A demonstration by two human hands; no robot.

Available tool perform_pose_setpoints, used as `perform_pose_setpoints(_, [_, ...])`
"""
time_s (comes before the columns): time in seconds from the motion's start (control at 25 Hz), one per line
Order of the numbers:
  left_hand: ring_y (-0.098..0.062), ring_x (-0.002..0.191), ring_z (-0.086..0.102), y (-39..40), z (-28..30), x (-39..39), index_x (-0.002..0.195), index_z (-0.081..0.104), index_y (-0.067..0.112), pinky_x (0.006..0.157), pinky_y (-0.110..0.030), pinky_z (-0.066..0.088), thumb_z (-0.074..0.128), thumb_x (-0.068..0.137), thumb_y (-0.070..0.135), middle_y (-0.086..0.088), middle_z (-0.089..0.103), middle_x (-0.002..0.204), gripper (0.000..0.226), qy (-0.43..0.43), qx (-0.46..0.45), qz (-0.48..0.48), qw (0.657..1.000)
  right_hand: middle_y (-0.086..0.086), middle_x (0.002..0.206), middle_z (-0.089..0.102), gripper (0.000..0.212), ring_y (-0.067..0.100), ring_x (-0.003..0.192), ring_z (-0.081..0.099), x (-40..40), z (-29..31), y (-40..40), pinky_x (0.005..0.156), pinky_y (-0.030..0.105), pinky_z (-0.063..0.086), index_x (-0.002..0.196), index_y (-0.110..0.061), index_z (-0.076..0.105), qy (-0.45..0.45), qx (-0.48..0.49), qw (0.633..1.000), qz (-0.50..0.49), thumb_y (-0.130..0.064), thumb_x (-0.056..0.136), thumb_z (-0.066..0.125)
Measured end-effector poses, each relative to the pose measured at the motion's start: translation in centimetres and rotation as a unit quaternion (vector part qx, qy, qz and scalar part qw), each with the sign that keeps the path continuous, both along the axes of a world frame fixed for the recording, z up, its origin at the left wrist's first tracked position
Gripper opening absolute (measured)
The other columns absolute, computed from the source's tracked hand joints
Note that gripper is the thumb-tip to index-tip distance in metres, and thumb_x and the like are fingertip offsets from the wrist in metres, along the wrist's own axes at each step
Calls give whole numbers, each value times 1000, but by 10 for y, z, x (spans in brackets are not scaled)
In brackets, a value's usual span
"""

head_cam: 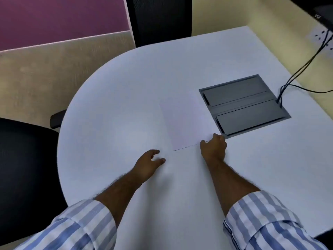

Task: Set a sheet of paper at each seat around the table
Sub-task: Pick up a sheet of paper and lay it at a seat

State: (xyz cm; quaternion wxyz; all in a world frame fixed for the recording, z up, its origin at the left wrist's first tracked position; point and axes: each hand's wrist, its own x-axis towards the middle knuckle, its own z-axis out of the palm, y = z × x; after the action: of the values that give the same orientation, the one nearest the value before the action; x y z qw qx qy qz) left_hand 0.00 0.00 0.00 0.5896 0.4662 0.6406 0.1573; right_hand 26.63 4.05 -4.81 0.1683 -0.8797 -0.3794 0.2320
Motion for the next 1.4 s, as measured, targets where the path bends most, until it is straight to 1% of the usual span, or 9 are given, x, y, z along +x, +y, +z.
perform_pose_setpoints(0.28, [-16,155,26,-16,-33,10,156,39,18,126,-35,25,71,94,39,4,22,171,73,62,-24,-116,991,9,148,47,72,32,132,47,-5,-29,8,97,50,47,142,-3,49,-103,-68,992,-11,-51,92,67])
perform_pose_setpoints(0.56, [-13,160,-1,-20,-39,9,159,36,17,129,-42,18,70,94,44,6,-5,174,77,80,-32,-191,978,3,165,39,56,28,148,38,-22,-40,8,108,51,39,145,-17,55,-78,-15,995,-63,-35,95,70])
perform_pose_setpoints(0.72, [-11,159,12,-19,-35,7,157,41,21,127,-35,23,70,95,42,12,5,173,72,47,-37,-146,988,6,130,65,37,32,117,62,-20,-34,16,90,48,53,120,-18,61,15,98,985,-139,-13,86,73])
perform_pose_setpoints(0.84, [-10,154,27,-21,-31,10,153,45,24,122,-28,28,71,95,38,13,23,169,65,51,-17,-87,995,1,91,67,44,27,85,69,-15,-21,27,78,41,60,118,-16,51,196,186,931,-246,2,82,69])
perform_pose_setpoints(0.96, [-11,142,42,-20,-29,19,150,48,25,116,-29,36,72,94,36,11,42,156,62,32,-22,-18,999,7,97,69,60,23,77,66,-4,-14,40,78,38,60,132,-17,54,349,187,846,-357,4,80,73])
perform_pose_setpoints(1.12, [-10,113,59,-6,-30,36,132,59,28,93,-27,45,72,92,42,9,59,128,44,-56,-88,86,991,18,93,69,34,24,73,63,7,0,42,75,39,61,110,-8,70,492,157,769,-377,12,83,67])
perform_pose_setpoints(1.24, [-15,86,61,19,-34,56,94,58,18,79,-31,53,68,93,46,-4,59,100,30,-227,-160,239,930,17,84,63,8,26,75,61,13,9,34,69,37,59,85,3,65,549,123,725,-397,11,88,64])
perform_pose_setpoints(1.32, [-27,102,70,44,-36,68,105,59,12,90,-43,61,62,99,46,-12,66,115,34,-269,-180,339,884,17,85,61,10,28,78,61,17,12,29,70,37,58,84,3,63,574,103,708,-397,12,90,61])
perform_pose_setpoints(1.4, [-33,103,74,69,-35,76,120,59,6,87,-47,63,59,100,49,-17,71,120,47,-300,-175,374,860,18,87,61,11,30,80,61,22,13,26,70,38,58,85,4,62,573,89,714,-391,13,90,60])
